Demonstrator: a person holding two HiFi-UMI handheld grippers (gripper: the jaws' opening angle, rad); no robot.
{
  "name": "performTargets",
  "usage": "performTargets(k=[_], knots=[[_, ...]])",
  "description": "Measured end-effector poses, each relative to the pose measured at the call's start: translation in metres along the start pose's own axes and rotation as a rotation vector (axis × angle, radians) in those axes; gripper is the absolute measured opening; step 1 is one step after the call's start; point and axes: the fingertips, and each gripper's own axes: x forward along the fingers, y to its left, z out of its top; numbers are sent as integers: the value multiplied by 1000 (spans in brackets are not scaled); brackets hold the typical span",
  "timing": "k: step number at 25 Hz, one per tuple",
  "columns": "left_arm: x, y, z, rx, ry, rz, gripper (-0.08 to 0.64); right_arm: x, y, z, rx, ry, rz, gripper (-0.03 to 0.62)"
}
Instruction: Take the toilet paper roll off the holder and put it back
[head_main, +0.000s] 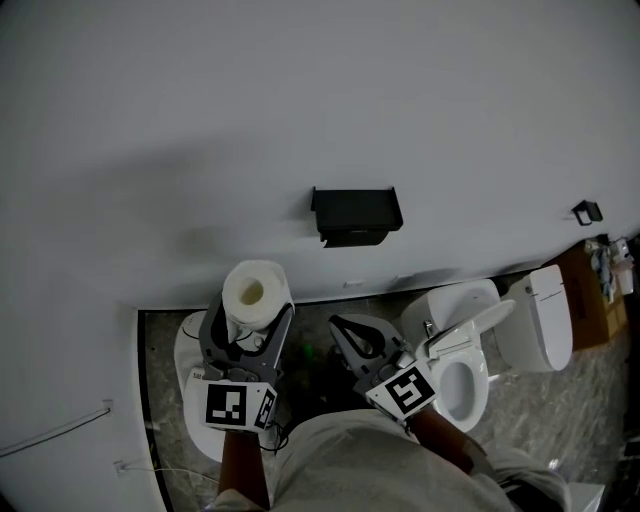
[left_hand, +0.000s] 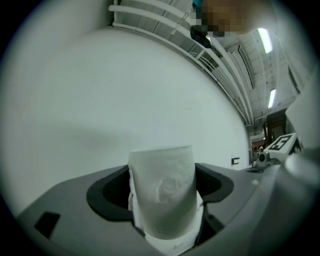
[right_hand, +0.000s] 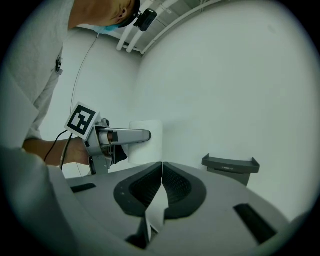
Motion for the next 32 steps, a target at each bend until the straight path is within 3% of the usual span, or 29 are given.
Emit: performTargets(k=[5,9,15,22,32], knots=[[0,-13,-4,-8,9,-55,390,-16,2,-13,35,30,-63,5],[5,-52,-4,6,16,-85,390,-49,-12,-18,56,28,-85,5],[27,-86,-2,44,13,-87,390,-77,-51,-16,54,-33,-120,5],[62,-132,-5,35,20,5,390,-117,-111,-24,57,-47,-77,5],[106,-175,4,111,36,179,390,-161,-170,-33,86,-100,30,5]])
